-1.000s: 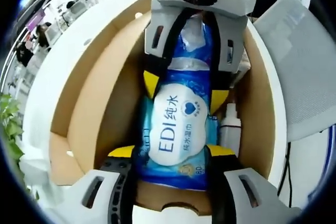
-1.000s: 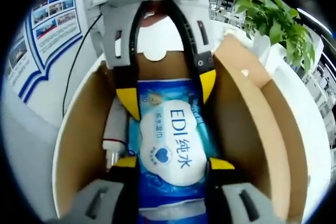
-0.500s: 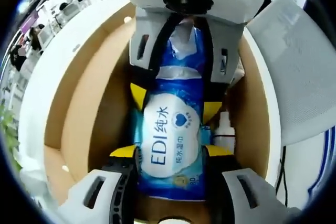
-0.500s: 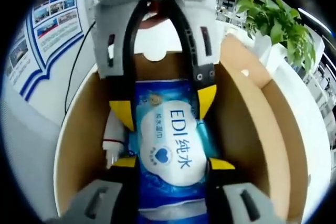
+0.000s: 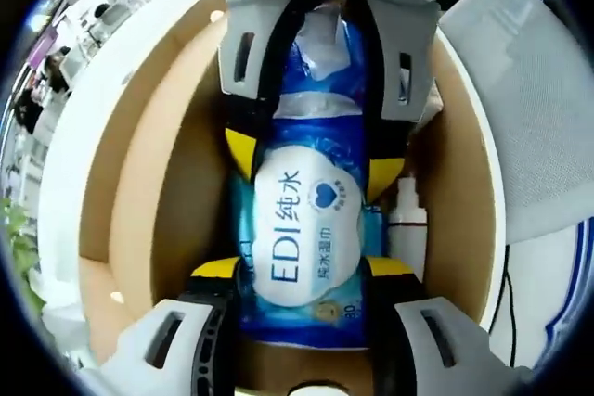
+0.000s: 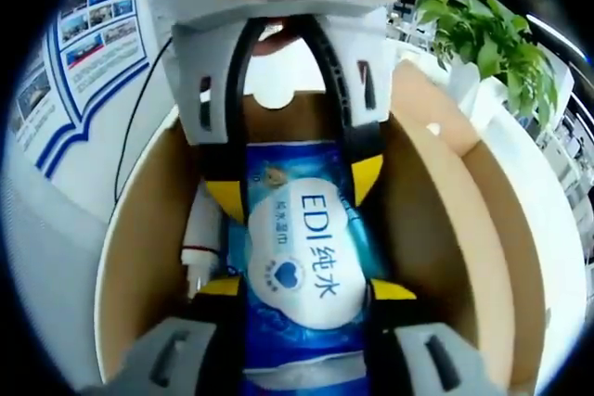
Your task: Operate the shoe box by opening the lid, removing the specified soft item, and placing it in the target area until the item is outside and the box remains undamaged.
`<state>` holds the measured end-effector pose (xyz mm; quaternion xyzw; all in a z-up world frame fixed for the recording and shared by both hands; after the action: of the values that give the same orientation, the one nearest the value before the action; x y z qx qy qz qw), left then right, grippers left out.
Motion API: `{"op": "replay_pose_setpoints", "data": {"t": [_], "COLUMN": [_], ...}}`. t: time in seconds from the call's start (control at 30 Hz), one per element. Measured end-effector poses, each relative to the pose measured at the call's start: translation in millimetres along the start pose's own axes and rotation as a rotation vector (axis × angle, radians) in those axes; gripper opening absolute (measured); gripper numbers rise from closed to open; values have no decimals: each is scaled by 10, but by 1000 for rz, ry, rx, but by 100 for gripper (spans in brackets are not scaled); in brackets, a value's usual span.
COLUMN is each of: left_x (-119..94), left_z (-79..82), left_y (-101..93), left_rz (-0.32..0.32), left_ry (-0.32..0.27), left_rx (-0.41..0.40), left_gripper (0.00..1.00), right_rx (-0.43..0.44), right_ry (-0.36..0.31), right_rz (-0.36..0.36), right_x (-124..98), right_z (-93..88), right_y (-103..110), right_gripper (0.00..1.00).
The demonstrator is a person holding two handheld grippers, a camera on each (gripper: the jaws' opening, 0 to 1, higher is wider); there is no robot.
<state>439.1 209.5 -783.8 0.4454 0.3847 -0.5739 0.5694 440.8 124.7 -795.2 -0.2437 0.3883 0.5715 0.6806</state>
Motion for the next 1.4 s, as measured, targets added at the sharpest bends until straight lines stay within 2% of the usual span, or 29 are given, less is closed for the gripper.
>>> {"op": "replay_pose_setpoints", "data": {"t": [0.27, 0.57, 0.9, 1.0, 1.23, 1.4], "left_x": [77, 55, 61, 96, 65, 59], "left_z": [-3, 1, -17, -2, 22, 37], "left_y": [19, -1, 26, 54, 19, 25], "left_rz": [-3, 3, -14, -36, -30, -58], "left_ry": [-26, -45, -60, -47, -27, -20], "left_rx": [-8, -5, -2, 4, -5, -7], "left_gripper": [57, 51, 53, 55, 51, 50], "right_rx": [-10, -4, 4, 4, 10, 27], "right_ry": [-2, -12, -18, -27, -27, -24], "right_rz": [1, -8, -1, -9, -4, 10], "right_x": [20, 7, 6, 12, 1, -20], "right_z": [-3, -3, -5, -14, -2, 0], "right_y": [-5, -1, -5, 0, -7, 9], "right_gripper": [48, 43, 43, 42, 42, 42]}}
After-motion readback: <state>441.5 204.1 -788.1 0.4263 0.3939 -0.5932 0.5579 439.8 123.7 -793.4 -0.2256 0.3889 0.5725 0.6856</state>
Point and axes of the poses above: the point that each gripper's makers call its tool centre point, and the gripper's own axes: x roughly forward along the fingers, y roughly to its left, z roughly out of its top, the point moved 6 cm from there along -x, roughly backward along the fingers, and after that the axes turned 11 degrees about x, right-handed, at the moved point
